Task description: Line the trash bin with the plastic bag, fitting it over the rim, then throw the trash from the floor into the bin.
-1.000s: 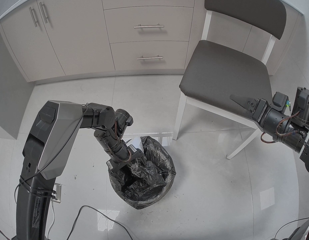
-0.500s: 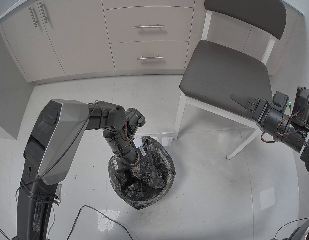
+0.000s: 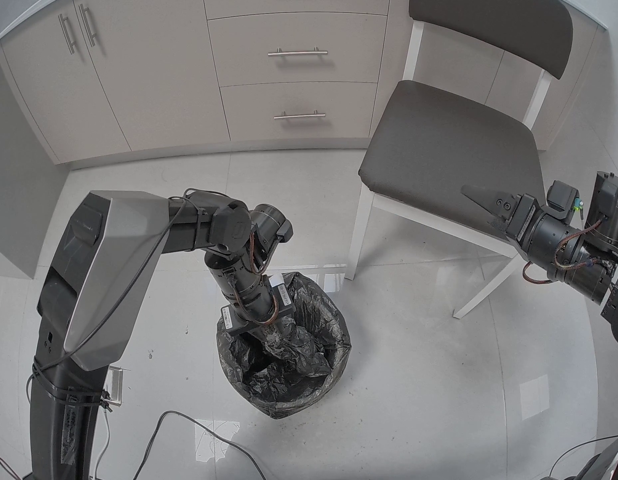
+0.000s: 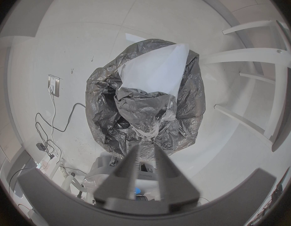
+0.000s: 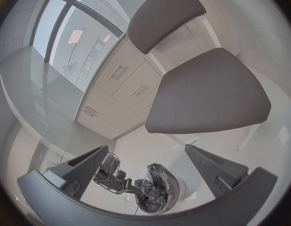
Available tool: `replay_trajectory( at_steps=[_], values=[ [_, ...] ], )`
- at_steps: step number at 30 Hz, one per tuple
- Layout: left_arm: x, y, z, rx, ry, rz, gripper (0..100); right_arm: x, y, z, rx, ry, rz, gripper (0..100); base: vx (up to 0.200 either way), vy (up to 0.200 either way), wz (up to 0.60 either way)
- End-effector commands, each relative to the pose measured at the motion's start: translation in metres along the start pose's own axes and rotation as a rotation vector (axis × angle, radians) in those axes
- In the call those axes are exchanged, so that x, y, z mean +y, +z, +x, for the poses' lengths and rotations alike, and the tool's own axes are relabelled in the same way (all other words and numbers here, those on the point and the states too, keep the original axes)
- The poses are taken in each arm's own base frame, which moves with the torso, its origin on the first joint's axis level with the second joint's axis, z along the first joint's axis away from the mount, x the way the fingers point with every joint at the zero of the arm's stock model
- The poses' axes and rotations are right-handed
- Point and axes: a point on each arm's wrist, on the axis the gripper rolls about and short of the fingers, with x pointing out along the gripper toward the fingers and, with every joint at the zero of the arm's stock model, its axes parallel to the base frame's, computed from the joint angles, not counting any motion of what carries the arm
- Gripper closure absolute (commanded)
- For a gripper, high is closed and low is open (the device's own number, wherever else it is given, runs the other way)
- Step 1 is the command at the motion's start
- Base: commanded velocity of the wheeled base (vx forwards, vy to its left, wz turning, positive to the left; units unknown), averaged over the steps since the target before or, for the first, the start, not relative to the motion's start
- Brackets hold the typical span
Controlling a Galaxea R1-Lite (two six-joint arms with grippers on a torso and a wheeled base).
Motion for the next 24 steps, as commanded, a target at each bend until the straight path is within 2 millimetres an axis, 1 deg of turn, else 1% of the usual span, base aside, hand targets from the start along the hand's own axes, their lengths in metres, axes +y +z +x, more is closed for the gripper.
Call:
replay_trajectory(
  at_steps=[1,4,10,12,14,19,20,24],
  values=[
    [-0.001,-0.001,-0.011,-0.014,-0.015,0.001,100,0.001,0.0,0.0,-0.002,0.003,0.0,0,0.0,0.0,0.0],
    [-0.002,-0.002,-0.015,-0.019,-0.021,-0.001,100,0.001,0.001,-0.002,-0.004,0.004,-0.001,0,0.0,0.0,0.0],
    [-0.003,-0.002,-0.016,-0.029,-0.03,0.011,100,0.001,0.001,-0.003,-0.005,0.003,-0.001,0,0.0,0.0,0.0],
    [-0.004,-0.002,-0.016,-0.029,-0.03,0.027,100,0.0,0.0,-0.003,-0.001,0.0,-0.002,0,0.0,0.0,0.0],
    [-0.006,-0.004,-0.014,-0.039,-0.019,0.086,100,0.001,0.0,-0.003,-0.003,0.001,-0.002,0,0.0,0.0,0.0],
    [-0.006,0.0,-0.004,-0.131,0.063,0.188,100,0.001,0.0,-0.003,-0.023,0.015,0.001,0,0.0,0.0,0.0],
    [-0.006,0.003,0.003,-0.164,0.105,0.221,100,0.0,-0.002,-0.003,-0.037,0.029,0.0,0,0.0,0.0,0.0],
    [-0.007,0.008,0.015,-0.208,0.127,0.268,100,-0.001,-0.007,-0.003,-0.062,0.058,-0.013,0,0.0,0.0,0.0]
  ],
)
